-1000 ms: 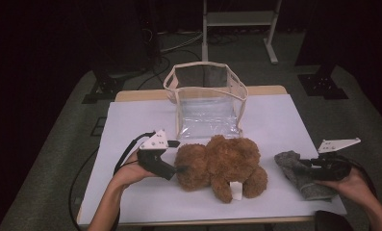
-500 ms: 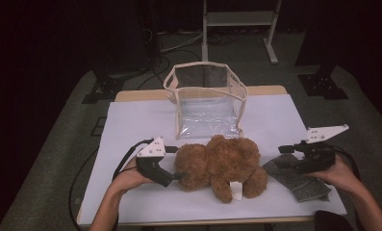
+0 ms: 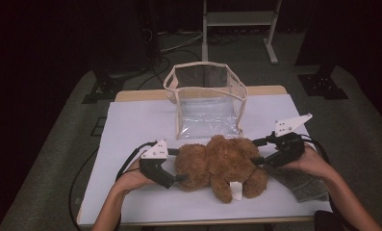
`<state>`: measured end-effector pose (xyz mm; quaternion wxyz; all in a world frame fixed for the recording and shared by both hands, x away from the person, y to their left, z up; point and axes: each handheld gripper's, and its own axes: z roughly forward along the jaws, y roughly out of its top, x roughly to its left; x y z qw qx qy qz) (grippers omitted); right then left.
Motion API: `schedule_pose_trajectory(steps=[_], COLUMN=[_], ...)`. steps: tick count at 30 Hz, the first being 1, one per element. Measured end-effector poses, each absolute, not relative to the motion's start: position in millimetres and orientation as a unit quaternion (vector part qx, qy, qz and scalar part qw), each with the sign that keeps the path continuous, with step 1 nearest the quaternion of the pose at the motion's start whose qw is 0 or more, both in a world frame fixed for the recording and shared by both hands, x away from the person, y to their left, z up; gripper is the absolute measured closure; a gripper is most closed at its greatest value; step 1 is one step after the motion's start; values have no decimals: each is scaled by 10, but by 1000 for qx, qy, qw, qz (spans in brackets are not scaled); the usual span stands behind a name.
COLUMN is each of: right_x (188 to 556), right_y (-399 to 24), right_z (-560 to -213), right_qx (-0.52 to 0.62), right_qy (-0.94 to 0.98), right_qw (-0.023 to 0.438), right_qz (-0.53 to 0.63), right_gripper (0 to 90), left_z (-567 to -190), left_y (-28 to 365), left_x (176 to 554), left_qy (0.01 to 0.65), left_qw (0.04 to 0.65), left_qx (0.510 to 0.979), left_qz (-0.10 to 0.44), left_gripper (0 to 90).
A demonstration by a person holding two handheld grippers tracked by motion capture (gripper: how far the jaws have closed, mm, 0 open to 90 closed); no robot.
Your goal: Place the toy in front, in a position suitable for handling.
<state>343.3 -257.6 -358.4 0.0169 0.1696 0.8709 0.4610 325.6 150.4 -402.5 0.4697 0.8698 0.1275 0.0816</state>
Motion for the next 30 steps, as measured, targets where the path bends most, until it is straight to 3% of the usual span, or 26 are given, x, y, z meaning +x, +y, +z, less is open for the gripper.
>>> schedule_pose_trajectory(steps=[9,12,16,30], right_x=[3442,3426,3420,3378], right_y=[-2477,-2426,-2403,-2305], right_z=[-3682,-3752,-3779,-3684], right_qx=[156,153,158,167], right_qy=[877,881,876,866], right_qw=[-5,-2,-4,-11], right_qz=[455,448,455,471], right_gripper=[269,285,383,428], left_z=[-4133,-4125,-4112,-3988], left_y=[1398,1395,1419,1522], left_x=[3314,3313,3298,3239], left_qy=[124,129,141,146], left_qw=[466,463,471,483], left_qx=[874,875,870,863], left_qz=[60,58,51,42], left_gripper=[81,181,292,331])
